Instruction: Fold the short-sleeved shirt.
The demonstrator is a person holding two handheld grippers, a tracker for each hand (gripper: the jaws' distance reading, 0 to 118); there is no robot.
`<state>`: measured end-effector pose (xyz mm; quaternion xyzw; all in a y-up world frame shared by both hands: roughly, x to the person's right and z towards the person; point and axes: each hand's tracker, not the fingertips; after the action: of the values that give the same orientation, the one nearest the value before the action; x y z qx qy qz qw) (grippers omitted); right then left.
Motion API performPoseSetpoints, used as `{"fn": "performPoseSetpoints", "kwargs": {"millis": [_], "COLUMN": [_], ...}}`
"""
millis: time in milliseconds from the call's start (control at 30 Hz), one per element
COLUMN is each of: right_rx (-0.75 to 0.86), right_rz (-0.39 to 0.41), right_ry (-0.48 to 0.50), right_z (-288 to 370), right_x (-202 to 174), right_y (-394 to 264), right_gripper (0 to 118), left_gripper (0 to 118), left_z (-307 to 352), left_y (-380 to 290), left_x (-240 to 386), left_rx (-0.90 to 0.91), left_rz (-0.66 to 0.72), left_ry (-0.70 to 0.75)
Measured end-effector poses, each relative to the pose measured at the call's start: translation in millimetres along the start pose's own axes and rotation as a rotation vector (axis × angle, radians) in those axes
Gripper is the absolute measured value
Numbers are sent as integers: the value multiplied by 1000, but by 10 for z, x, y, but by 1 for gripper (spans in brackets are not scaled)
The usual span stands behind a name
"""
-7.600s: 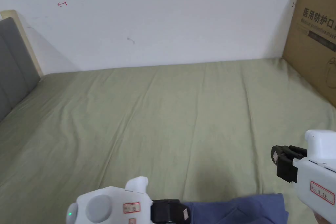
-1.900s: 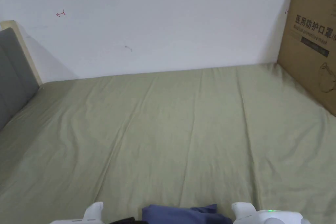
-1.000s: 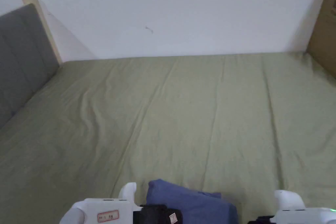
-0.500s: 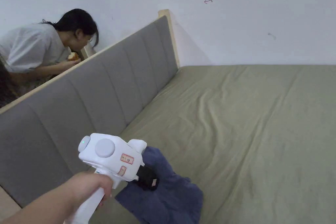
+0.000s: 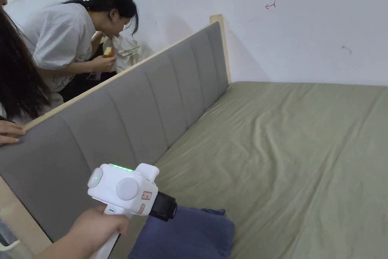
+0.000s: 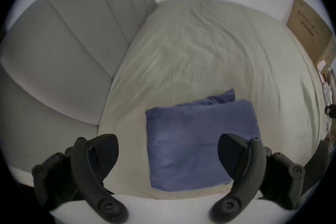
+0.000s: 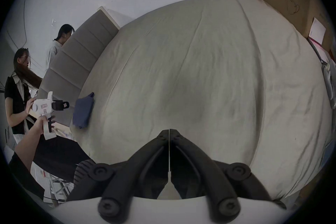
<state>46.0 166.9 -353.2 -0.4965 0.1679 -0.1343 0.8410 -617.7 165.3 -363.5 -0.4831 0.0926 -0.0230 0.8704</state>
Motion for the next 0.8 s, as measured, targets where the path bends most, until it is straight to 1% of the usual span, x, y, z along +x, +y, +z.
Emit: {"fn": "performPoseSetpoints", "kwargs": {"millis": [33,100,133,167,200,233,267,300,367,433,500,567,667,700,733,767,800], "right_rx": [4,6,4,5,6,6,5,1,-15,-26,-17,31,188,262,355,442,528], "right_rz": [-5,-4,3,12,21,31,36,38,39,50,69,81,94,106,120,131,134], "right_ry": [3,10,14,13,11,8,9,10,9,-15,-29,-44,-61,-65,-100,-144,-164], "right_z": [6,26,33,44,53,64,72,79,119,205,348,538,839,960,1095,1205,1281], "right_x": [-6,-34,-30,-41,-53,-66,-58,-55,-70,-67,-67,-33,48,60,33,-9,1], "right_y": [4,8,9,6,4,3,3,8,19,36,60,97,175,197,212,229,273], "right_gripper": [0,0,0,0,0,0,0,0,0,0,0,0,0,0,0,0,0], "left_gripper": [113,113,112,109,97,61,26,4,4,4,4,4,4,3,3,3,3], "left_z": [25,76,75,54,41,70,85,120,261,444,658,887,1298,1467,1653,1789,1932], "left_y": [-26,-44,-73,-108,-124,-114,-125,-134,-96,-33,54,148,252,253,234,225,225], "left_x": [32,184,326,505,673,917,1137,1405,1979,2510,2958,3356,3810,3937,4051,4111,4172], "left_rx": [8,-8,-30,-61,-113,-168,-160,-141,-105,-35,41,122,297,409,558,656,742], "left_rz": [24,19,-6,-16,-26,-32,-45,-71,-130,-155,-141,-115,-80,-88,-108,-118,-115], "left_ry": [-12,-36,-62,-88,-152,-256,-316,-359,-382,-487,-569,-589,-602,-568,-500,-468,-452]}}
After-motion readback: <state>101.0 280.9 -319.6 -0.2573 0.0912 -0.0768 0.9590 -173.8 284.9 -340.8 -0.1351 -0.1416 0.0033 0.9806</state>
